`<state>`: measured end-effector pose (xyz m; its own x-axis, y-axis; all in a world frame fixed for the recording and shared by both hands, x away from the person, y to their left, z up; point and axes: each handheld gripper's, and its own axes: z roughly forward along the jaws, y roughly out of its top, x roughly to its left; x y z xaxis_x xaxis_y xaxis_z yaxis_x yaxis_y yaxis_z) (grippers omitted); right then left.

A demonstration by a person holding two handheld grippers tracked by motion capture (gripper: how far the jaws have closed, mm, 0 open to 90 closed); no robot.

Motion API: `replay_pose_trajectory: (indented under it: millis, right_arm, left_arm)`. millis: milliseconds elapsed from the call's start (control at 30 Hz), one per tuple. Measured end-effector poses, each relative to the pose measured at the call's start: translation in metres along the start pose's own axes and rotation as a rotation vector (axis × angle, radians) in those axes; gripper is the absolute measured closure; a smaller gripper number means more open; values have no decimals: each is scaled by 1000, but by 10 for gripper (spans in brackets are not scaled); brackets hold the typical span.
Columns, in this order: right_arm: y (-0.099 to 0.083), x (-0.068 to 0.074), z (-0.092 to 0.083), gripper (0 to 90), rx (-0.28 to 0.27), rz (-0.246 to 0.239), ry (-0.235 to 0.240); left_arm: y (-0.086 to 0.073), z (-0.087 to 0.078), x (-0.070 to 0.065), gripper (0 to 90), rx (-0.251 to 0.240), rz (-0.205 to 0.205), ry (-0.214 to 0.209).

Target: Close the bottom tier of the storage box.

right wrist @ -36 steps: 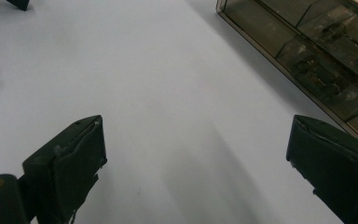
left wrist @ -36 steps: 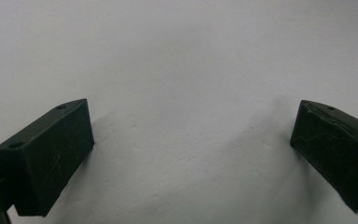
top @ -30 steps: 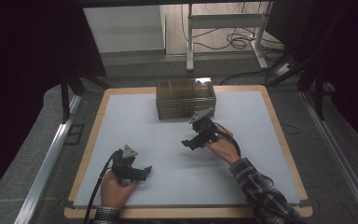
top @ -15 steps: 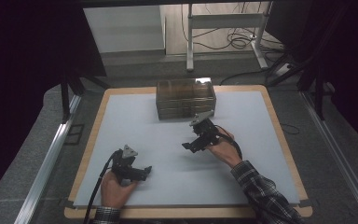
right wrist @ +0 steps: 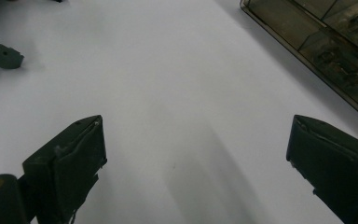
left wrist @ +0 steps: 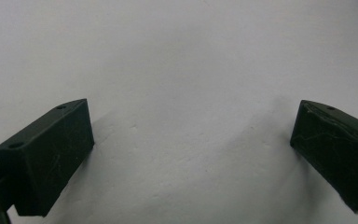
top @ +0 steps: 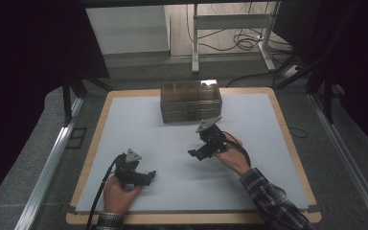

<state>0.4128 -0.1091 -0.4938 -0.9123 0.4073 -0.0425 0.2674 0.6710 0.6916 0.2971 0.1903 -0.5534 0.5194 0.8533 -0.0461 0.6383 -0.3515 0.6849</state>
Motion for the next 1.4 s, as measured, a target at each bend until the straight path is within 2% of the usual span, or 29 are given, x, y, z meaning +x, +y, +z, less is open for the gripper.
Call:
replay_pose_trajectory:
  millis: [733, 1400]
  right_arm:
    - [-8, 7, -12, 42, -16, -11, -3]
    - [-19, 12, -27, 38, -24, 0, -4]
  left_arm:
    - [0, 0, 0, 0, 0, 0, 0]
    - [0, 0, 0, 0, 0, -1, 0]
